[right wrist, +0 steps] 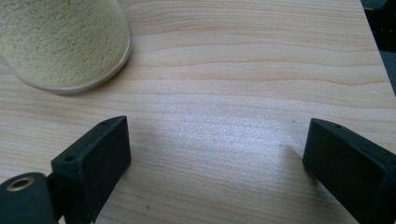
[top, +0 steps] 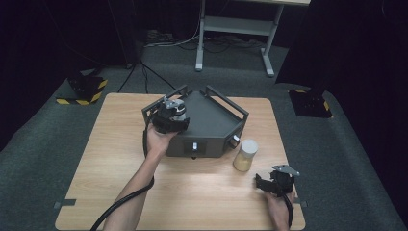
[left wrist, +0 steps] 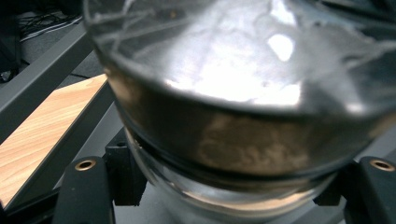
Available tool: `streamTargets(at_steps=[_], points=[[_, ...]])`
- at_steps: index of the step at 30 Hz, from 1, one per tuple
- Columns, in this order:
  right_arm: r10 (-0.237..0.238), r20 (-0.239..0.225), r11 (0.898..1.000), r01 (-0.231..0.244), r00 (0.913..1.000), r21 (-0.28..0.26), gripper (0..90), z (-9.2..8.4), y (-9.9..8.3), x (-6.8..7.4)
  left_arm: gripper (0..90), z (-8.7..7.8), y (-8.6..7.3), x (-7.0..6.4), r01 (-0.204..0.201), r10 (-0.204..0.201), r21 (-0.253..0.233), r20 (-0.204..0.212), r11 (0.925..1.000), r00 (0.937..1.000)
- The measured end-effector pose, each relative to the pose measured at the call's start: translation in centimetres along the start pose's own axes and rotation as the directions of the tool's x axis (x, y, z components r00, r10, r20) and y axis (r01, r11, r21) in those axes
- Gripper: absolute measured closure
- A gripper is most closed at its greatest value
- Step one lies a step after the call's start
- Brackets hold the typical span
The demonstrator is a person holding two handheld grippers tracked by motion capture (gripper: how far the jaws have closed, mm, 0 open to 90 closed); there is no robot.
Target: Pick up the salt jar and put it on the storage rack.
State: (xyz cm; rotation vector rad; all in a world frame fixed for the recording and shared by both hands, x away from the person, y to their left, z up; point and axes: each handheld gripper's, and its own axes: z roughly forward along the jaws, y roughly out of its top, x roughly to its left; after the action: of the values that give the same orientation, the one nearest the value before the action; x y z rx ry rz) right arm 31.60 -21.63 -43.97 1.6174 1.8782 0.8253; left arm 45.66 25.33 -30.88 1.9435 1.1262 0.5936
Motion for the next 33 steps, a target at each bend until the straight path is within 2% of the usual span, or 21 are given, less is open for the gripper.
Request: streamTargets(at_steps=[8,10,20,33], points=[[0.000,0.000,1.000,0.000,1.0000,0.000,7.3,0.00,0.00,0.00,30.2,0.31,-0.49,-0.06,-0.012,0.012,0.003,-0.004,0.9999,0.9999],[0.000,0.000,1.000,0.000,1.0000,0.000,7.3,0.00,0.00,0.00,30.2,0.38,-0.69,0.27,0.007,-0.007,-0.004,0.004,1.0000,1.0000],[0.001,0.000,1.000,-0.001,1.0000,0.000,7.2,0.00,0.01,0.01,30.2,0.58,-0.69,0.85,0.004,-0.004,-0.005,0.021,1.0000,0.9998],[0.000,0.000,1.000,0.000,1.0000,0.000,7.2,0.00,0.00,0.01,30.1,0.60,-0.47,0.89,0.005,-0.005,0.003,0.023,1.0000,0.9997]])
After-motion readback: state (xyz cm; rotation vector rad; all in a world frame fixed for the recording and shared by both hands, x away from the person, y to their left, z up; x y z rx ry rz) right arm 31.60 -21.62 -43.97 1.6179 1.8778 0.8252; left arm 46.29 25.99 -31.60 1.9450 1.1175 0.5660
